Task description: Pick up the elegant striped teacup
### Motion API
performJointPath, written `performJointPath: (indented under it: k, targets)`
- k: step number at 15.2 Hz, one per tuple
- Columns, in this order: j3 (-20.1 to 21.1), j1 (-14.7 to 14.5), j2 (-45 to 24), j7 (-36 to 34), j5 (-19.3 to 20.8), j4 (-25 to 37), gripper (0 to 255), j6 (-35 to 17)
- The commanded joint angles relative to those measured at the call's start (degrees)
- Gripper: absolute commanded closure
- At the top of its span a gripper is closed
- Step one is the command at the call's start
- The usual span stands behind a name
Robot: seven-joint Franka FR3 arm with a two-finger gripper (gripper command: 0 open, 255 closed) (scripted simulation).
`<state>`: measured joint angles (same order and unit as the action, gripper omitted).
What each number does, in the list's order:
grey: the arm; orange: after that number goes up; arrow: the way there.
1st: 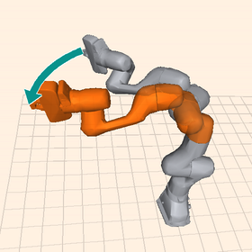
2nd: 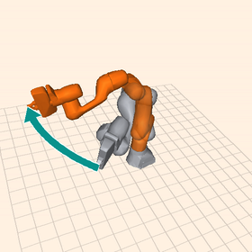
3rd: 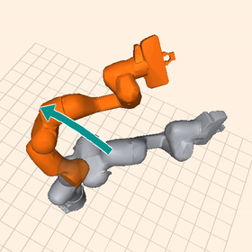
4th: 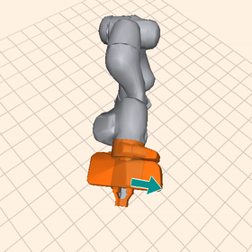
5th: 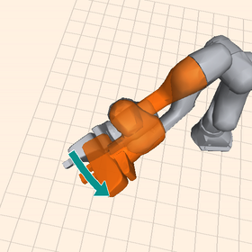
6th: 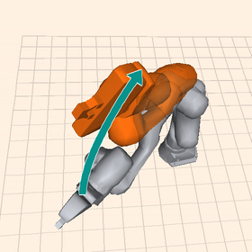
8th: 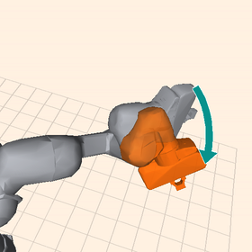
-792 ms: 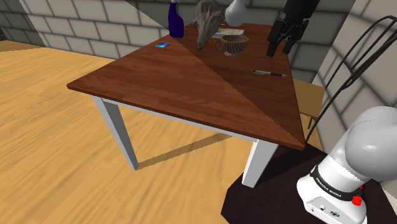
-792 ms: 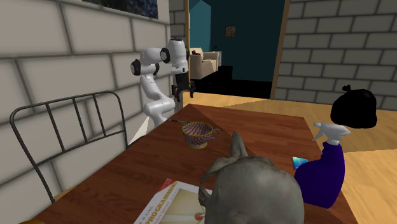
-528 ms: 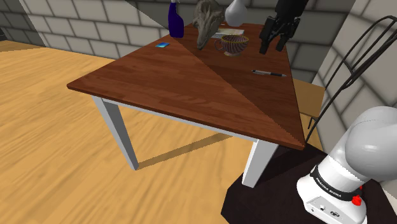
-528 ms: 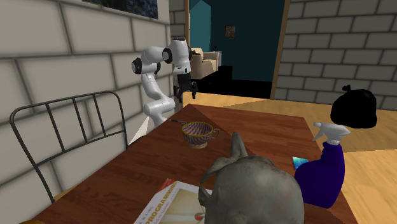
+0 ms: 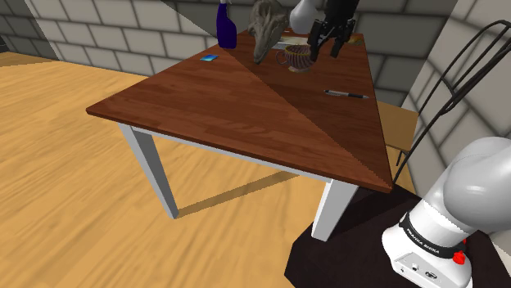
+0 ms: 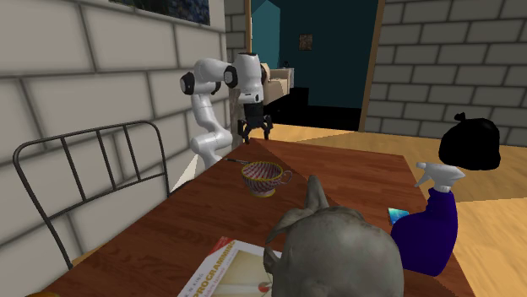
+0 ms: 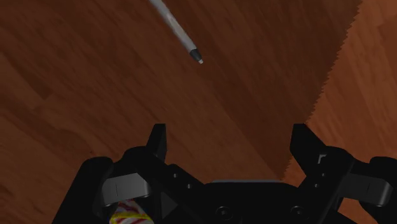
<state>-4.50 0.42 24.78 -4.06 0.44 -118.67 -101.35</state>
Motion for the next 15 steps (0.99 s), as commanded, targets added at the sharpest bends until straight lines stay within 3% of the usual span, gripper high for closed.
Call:
performJointPath:
  k: [1, 8, 14, 15]
  targets:
    - [-0.14, 0.11, -4.39, 0.04, 0.42, 3.82, 0, -0.99]
    - [-1.15, 0.82, -19.25, 0.88, 1.52, 18.54, 0, -2.53]
    - [-2.00, 1.69, -32.97, 1.72, 1.79, 35.19, 0, -0.80]
    - [-1.98, 1.69, -32.77, 1.67, 1.83, 34.15, 0, -1.64]
